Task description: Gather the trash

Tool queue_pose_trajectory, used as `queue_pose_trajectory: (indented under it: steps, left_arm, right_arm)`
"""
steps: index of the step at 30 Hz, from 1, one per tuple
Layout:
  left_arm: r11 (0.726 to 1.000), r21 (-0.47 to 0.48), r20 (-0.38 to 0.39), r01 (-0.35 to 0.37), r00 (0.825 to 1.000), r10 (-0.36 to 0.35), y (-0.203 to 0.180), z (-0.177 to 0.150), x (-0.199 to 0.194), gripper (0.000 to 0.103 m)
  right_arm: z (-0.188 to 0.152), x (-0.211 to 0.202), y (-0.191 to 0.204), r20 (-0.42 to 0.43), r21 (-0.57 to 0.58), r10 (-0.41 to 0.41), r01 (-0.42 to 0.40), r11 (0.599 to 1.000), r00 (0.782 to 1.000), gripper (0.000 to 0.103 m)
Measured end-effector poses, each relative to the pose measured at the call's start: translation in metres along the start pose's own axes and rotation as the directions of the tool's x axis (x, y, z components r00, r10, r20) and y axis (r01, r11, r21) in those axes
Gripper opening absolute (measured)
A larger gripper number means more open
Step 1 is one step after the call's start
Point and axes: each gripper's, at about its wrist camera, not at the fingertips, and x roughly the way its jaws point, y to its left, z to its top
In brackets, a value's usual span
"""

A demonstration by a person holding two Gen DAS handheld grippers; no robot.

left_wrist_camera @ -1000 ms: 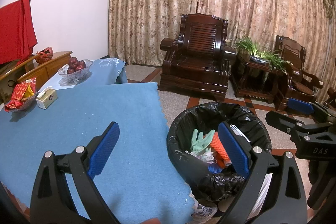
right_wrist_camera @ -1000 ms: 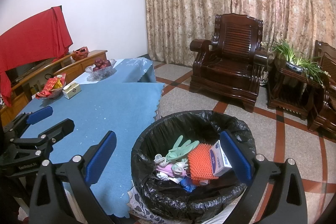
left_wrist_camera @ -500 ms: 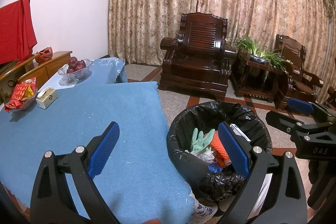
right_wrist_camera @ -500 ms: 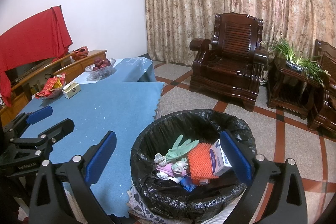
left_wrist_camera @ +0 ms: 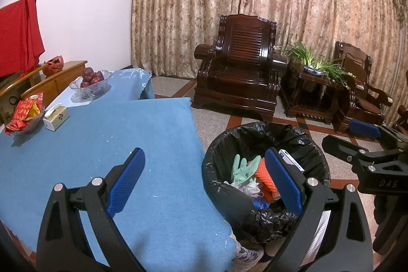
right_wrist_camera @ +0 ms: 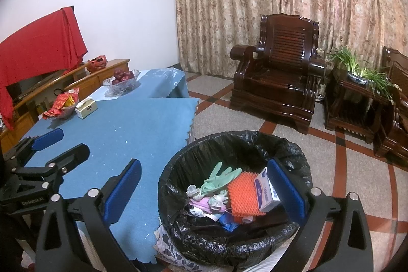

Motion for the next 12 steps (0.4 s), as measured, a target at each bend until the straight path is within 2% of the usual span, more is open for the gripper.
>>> queue_pose_trajectory:
  steps: [12]
  left_arm:
    - [1.000, -0.002, -0.005, -0.003, 1.000, 0.003, 0.0036, -0.0081, -0.0048, 0.092]
  right_arm:
    - [0.0014, -0.0003, -0.0005, 0.000, 0.000, 0.000, 0.000, 1.000, 1.000, 0.097]
